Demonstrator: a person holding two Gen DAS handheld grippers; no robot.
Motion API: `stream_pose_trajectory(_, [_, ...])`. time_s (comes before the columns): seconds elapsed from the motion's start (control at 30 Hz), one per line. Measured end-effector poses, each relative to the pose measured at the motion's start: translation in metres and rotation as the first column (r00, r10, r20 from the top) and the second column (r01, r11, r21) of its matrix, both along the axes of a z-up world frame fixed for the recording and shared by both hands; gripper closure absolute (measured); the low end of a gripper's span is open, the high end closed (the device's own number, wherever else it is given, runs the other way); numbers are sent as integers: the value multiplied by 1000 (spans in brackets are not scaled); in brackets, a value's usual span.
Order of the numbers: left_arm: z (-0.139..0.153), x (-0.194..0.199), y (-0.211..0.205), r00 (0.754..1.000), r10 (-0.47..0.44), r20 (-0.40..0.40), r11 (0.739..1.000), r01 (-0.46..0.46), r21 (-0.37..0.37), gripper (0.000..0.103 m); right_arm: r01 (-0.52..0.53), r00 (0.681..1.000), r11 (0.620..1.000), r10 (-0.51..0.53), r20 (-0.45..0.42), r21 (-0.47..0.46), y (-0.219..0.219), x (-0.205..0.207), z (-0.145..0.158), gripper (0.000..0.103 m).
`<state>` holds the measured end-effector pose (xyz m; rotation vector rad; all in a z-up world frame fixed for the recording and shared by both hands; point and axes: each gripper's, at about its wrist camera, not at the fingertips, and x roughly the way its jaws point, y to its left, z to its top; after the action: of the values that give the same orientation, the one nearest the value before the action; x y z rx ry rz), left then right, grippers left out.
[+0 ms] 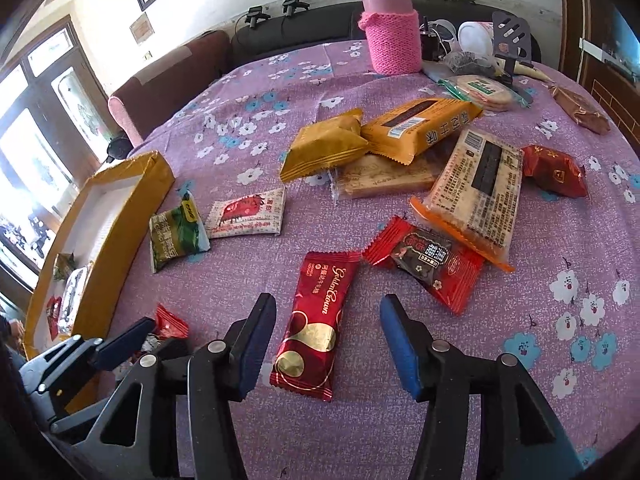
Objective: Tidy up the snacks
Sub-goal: 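Carry the bar and candy over the tray and open both grippers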
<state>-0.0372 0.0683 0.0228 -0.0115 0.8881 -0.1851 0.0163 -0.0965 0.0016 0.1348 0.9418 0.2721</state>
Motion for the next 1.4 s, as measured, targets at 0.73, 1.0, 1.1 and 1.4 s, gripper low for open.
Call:
stream_pose_trajectory(0.73, [44,-78,178,941,307,140,940,-277,-198,76,-143,977,986,128,168,80,56,-39,66,78])
stream_pose_trajectory(1.0, [26,-69,229,914,388,119,915,-366,-171,76,-356,925,934,351,144,10,183,-43,81,79])
stream_pose_trajectory(1.1, [18,-61,244,916,391,96,913,-372,-169,76,-384,918,923,383,102,-7,222,-28,70,79])
stream_pose_trajectory(1.4, [4,-45,271,922,384,47,897,-360,-256,75,-421,907,905,420,-21,-55,294,20,41,79])
